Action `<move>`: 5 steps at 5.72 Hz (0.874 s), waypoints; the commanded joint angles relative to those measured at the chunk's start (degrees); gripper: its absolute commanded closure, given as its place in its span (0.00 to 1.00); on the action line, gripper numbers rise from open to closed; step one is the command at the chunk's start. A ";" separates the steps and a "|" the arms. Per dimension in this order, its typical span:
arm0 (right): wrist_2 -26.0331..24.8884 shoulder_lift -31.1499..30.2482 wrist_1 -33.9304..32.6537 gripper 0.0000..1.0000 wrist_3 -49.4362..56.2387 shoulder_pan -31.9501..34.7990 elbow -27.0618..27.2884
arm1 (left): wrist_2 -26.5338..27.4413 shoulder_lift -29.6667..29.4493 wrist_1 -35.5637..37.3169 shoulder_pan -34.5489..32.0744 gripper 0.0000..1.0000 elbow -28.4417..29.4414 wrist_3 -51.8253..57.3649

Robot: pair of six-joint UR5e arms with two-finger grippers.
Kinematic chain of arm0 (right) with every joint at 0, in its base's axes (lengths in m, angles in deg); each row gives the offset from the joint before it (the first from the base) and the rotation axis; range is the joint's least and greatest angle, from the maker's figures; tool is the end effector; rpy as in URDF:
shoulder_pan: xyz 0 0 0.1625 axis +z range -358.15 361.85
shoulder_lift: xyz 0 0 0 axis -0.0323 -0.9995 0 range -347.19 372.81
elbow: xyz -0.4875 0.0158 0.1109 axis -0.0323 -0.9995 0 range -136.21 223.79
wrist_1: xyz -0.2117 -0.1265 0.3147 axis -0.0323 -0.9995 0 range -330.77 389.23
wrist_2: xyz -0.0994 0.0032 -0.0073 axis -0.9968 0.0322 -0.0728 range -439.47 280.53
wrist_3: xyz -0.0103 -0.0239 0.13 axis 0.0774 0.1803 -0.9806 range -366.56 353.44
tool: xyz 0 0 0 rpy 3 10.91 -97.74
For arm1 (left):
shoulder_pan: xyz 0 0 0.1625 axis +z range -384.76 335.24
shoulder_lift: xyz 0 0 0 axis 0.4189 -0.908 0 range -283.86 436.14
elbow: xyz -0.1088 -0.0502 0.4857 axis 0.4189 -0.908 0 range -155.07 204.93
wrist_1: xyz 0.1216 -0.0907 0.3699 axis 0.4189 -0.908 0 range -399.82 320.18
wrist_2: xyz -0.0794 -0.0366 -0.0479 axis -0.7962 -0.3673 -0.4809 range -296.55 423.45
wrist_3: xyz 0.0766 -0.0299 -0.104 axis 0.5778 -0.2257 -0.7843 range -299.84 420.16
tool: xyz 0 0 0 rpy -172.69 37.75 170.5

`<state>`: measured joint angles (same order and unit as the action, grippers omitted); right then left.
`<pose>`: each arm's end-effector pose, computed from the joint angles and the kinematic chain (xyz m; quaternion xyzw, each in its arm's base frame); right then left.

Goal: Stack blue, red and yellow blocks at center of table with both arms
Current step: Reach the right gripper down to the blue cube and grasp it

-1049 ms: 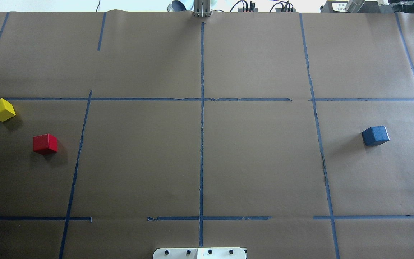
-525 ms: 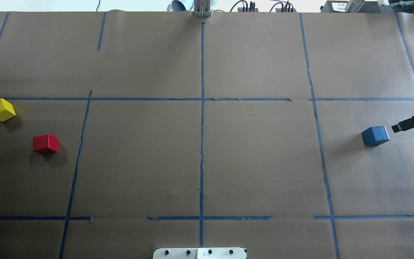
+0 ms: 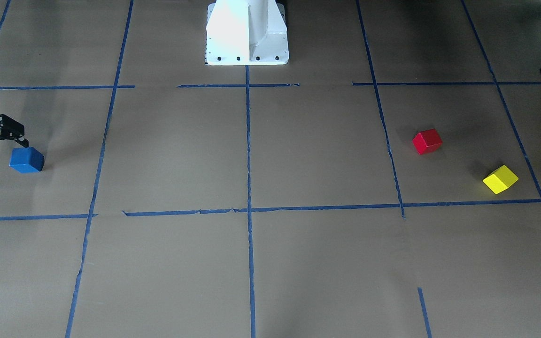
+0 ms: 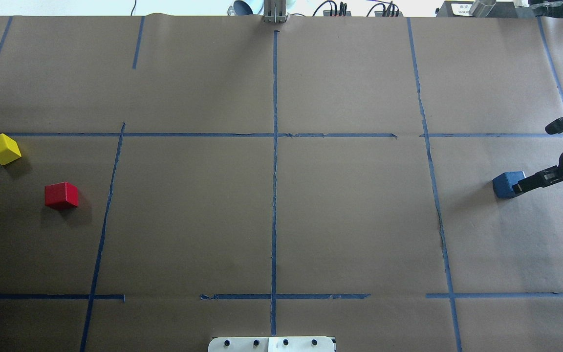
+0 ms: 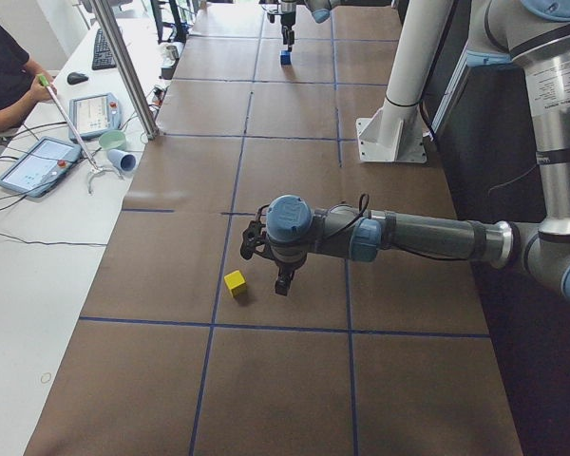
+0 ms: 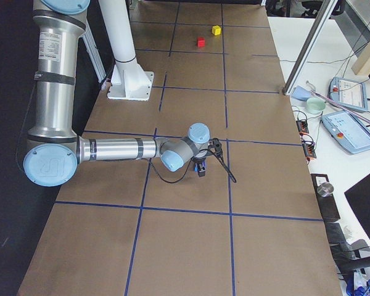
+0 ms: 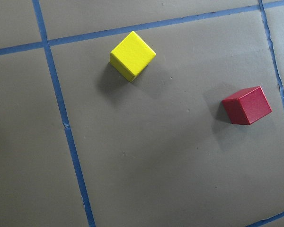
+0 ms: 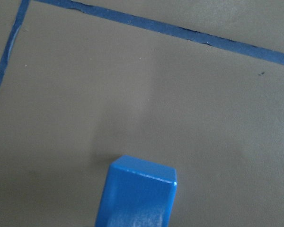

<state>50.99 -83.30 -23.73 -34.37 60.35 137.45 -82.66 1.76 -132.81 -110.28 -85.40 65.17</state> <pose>-0.2015 -0.4192 0.7023 0.0790 -0.4250 -0.1317 0.8921 0.0042 -0.3504 0.6731 0.0615 0.4689 0.1044 0.8749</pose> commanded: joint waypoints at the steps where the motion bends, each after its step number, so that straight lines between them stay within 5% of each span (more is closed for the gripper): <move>1: -1.00 1.19 -0.04 0.00 -0.14 -1.37 -0.76 | -0.06 0.02 0.00 0.00 0.00 -0.15 -0.01; 3: -0.91 4.34 -0.04 0.00 -2.67 -1.99 -3.83 | -0.23 0.02 -0.09 -0.09 0.00 -0.41 -0.01; 4: -1.00 4.36 -0.04 0.11 -3.04 -2.08 -4.36 | -0.32 0.02 0.00 -0.09 0.00 -0.41 -0.01; 5: -1.00 4.36 -0.04 0.66 -8.00 -2.08 -4.37 | -0.32 0.02 -0.09 -0.09 0.00 -0.41 -0.01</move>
<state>50.01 -79.05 -23.77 -38.94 58.33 133.29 -82.95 1.79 -132.85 -110.36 -85.80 65.17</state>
